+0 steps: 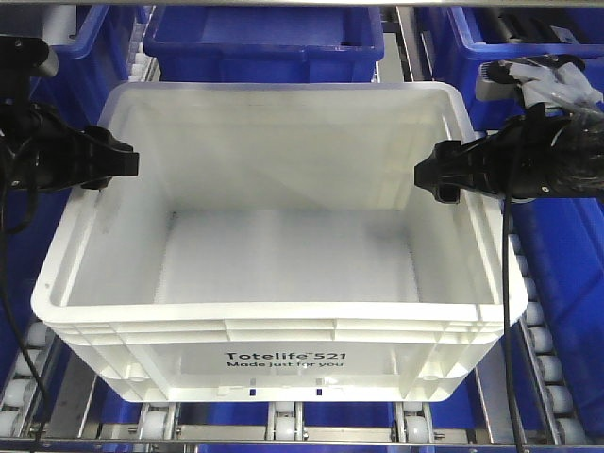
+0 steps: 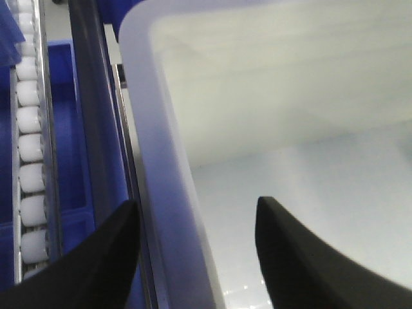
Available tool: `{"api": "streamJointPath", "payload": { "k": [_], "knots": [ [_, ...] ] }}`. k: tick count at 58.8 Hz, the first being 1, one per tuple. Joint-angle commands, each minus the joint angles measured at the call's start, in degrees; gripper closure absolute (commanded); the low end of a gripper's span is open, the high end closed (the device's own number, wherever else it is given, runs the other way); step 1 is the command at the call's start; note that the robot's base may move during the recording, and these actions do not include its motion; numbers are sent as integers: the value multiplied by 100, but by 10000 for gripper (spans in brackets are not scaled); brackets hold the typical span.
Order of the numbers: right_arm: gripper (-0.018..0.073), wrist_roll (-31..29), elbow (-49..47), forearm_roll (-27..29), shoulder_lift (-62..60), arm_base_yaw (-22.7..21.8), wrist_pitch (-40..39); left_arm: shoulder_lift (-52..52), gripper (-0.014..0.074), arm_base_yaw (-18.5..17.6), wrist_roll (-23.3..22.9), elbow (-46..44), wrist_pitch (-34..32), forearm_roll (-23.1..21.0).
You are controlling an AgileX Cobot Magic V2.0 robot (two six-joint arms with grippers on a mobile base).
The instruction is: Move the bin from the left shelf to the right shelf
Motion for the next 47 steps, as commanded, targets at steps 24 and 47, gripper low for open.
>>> {"api": "streamJointPath", "payload": {
  "k": [24,47],
  "knots": [
    [-53,-15,-190,-212,-196,-7,-686,-237,197,-32,1,-204,-690,-40],
    [-29,-15,-190,-212,-196,-7,-1212,-226,198,-32,1,-204,-998,-40]
  ]
}}
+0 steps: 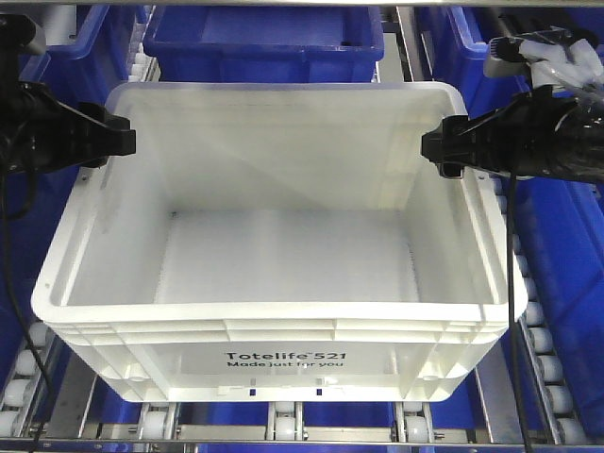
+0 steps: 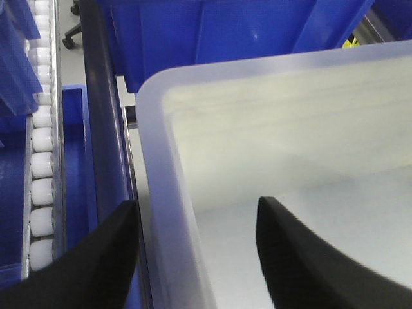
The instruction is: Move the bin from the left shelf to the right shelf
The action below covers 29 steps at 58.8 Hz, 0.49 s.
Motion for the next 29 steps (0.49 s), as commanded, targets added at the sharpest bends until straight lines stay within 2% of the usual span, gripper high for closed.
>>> {"api": "streamJointPath", "payload": {
  "k": [1,19,29],
  "knots": [
    [-29,-20,-190,-21,-196,-7,-407,-161,198,-27,1,-198,-404,-40],
    [-29,-405,-119,-41,-364,-7,-536,-304,198,-27,1,-138,-366,-45],
    [-26,-447,753,126,-853,-7,-1638,-616,198,-27,1,313,-634,-39]
  ]
}}
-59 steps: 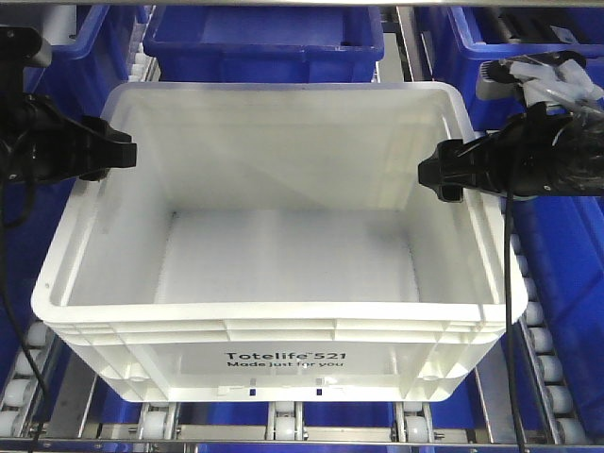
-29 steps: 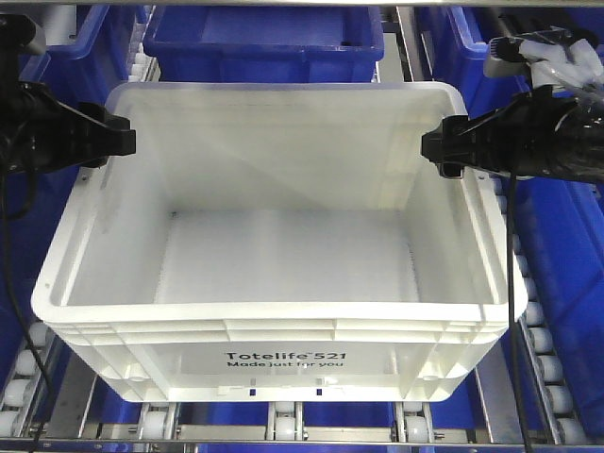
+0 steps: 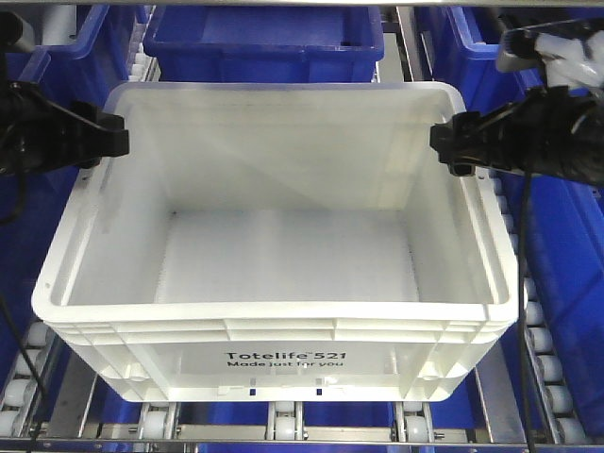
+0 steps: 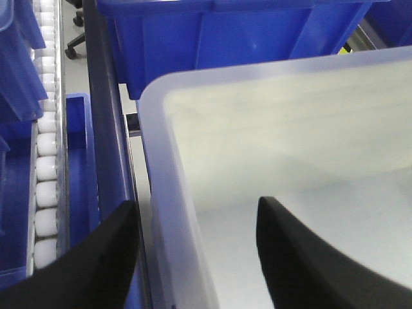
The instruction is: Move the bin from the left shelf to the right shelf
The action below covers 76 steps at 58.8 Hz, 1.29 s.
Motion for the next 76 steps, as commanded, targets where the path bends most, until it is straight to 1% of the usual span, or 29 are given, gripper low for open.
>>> {"api": "streamJointPath", "payload": {
  "k": [1,8,14,20,27,36,44,51,56,60,67,76],
  "knots": [
    [-26,-95,311,119,-430,-7,-1082,-304,198,-27,1,76,-590,-39],
    [-26,-82,996,160,-845,-7,-1704,-619,198,-27,1,557,-1145,-39],
    [-26,-108,1426,36,-1200,-7,-2054,-967,198,-27,59,1054,-1745,-39],
    [-26,-124,1741,-149,-1572,-7,-2293,-1360,198,-27,147,1621,-2263,-39],
    [-26,-124,2041,-344,-2017,-7,-2409,-1903,198,-27,147,2319,-2560,-39],
    [-26,-124,2306,-463,-2598,-7,-2392,-2614,198,-27,147,3041,-2555,-39],
    [-26,-124,2584,-502,-3209,-7,-2388,-3367,198,-27,147,3470,-2479,-39],
    [-26,-124,3011,-507,-3803,-7,-2380,-4054,198,-27,147,3783,-2336,-39],
    [-26,-124,3376,-507,-4208,-7,-2346,-4507,198,-27,147,3992,-2090,-39],
    [-26,-145,3673,-512,-4508,-7,-2346,-4780,198,-27,147,4053,-2131,-39],
    [-26,-169,4094,-512,-4910,-7,-2338,-5105,198,-27,193,4163,-2140,-30],
    [-26,-192,4373,-506,-5148,-7,-2502,-5138,198,-27,196,4268,-2391,-40]
  ]
}}
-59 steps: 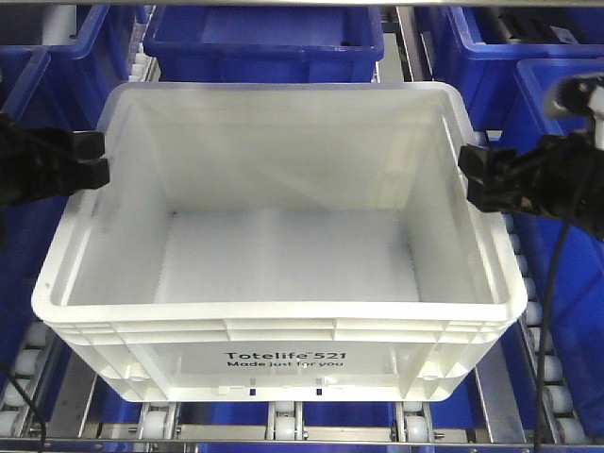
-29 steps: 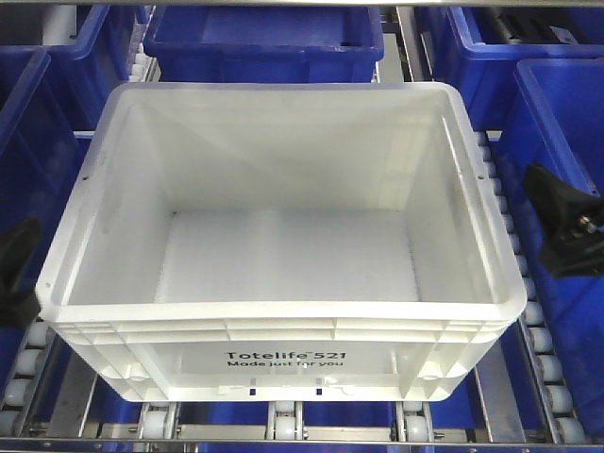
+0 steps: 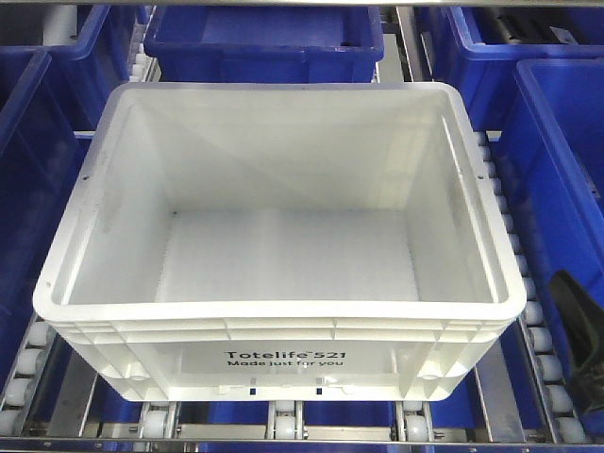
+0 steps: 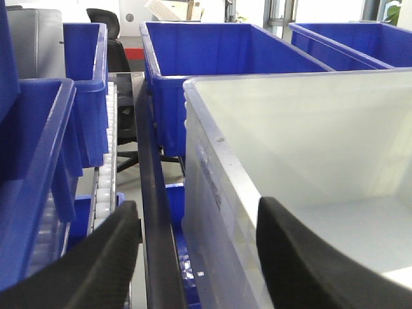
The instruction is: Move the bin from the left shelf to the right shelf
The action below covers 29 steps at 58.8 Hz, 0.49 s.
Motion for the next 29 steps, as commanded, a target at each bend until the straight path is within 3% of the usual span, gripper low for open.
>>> {"api": "streamJointPath", "payload": {
  "k": [1,29],
  "knots": [
    [-26,-97,-116,-55,-35,-7,-622,30,198,-27,-1,-135,-543,-40],
    [-26,-116,-116,-55,-35,-7,-612,35,198,-27,100,-135,-647,-40]
  ]
}}
